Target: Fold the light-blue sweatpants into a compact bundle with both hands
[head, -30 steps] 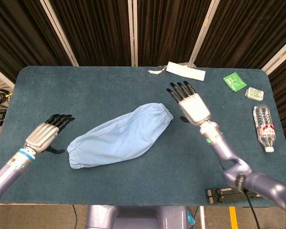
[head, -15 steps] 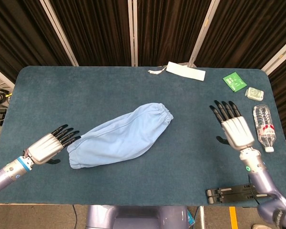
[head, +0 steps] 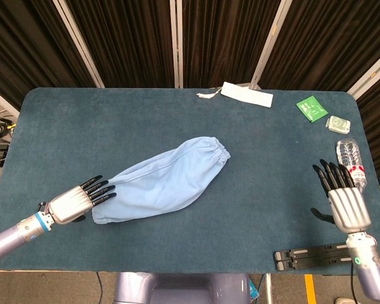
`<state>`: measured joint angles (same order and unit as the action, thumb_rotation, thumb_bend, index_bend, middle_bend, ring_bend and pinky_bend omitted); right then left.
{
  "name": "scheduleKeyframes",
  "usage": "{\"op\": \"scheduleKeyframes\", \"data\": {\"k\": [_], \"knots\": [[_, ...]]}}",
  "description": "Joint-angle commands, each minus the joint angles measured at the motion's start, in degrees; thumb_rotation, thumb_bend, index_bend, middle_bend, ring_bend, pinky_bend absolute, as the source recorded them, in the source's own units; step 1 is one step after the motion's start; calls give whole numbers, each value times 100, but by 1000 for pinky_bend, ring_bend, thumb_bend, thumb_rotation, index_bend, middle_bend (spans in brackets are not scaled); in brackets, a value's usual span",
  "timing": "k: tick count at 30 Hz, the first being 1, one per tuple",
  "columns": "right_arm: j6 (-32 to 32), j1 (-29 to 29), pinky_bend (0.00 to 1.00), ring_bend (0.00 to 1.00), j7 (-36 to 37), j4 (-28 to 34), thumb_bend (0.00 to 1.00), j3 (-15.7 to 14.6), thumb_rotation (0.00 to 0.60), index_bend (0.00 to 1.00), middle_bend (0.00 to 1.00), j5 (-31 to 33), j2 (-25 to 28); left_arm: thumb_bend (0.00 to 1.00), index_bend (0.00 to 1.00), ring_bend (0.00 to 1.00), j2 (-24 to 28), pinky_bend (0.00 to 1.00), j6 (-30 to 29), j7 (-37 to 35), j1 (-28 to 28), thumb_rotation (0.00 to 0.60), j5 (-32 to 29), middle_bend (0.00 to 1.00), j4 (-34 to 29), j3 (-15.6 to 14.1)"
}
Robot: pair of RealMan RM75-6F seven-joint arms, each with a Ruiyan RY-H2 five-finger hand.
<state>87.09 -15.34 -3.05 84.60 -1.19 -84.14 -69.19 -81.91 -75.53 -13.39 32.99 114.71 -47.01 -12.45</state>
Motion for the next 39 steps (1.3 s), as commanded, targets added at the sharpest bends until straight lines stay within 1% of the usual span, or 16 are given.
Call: {"op": "scheduleKeyframes", "data": {"k": [1,6,14,22,32,37,39], "knots": [[138,171,0,0,-135,123,0,-83,600,0,0,-119,-41,20,0,0,-93,0,76,52,20,600,-65,0,65,-21],[273,313,0,0,-236,176,0,-83,600,0,0,-279,-39,20,0,0,-232,0,156,139,59,600,-93,0,157,-76],[217,381,0,0,-198,256,0,-1,600,0,0,-424,1,32,0,0,-485,0,267,142,112,600,-256,0,377,-70],[172,423,0,0,-98,276,0,78,600,0,0,-484,49,138,0,0,-723,0,435,133,168,600,-407,0,434,-49],[228,486,0,0,-73,298,0,161,600,0,0,-590,70,353,0,0,-833,0,465,120,210,600,-517,0,432,-46],[266,521,0,0,-85,319,0,193,600,0,0,-641,81,363,0,0,-919,0,497,132,208,600,-563,0,496,-57],[269,530,0,0,-93,328,0,201,600,0,0,-663,84,394,0,0,-953,0,526,130,206,600,-580,0,528,-70]]}}
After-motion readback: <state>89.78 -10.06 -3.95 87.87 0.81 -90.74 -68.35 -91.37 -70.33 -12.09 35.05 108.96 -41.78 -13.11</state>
